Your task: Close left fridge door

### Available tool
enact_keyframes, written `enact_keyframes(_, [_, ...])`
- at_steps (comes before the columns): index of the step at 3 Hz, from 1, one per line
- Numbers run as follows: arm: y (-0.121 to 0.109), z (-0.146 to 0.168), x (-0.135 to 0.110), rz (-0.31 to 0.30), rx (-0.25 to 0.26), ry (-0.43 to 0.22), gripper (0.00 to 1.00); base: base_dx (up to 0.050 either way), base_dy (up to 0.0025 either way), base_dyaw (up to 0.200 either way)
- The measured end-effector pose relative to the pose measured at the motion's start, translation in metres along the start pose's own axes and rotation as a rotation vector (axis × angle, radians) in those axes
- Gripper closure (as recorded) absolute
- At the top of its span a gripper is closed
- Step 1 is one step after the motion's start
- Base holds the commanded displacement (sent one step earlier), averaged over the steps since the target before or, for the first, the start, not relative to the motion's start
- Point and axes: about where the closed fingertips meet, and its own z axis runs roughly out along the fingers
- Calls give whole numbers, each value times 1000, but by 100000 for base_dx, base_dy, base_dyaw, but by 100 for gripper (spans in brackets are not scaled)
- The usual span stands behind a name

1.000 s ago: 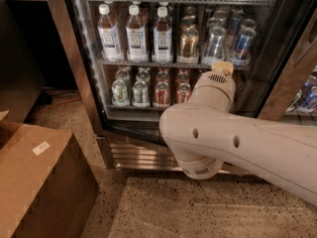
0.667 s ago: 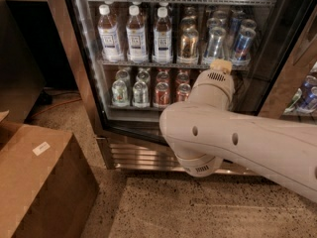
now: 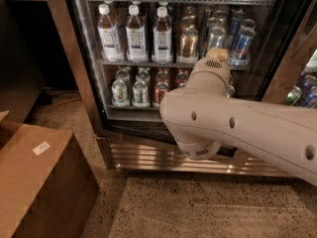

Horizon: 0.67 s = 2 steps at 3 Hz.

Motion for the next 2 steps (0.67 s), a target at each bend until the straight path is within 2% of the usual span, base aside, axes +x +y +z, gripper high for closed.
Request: enact_keyframes(2, [-1,3,-2,-5,-6,-10,100,0,0,0])
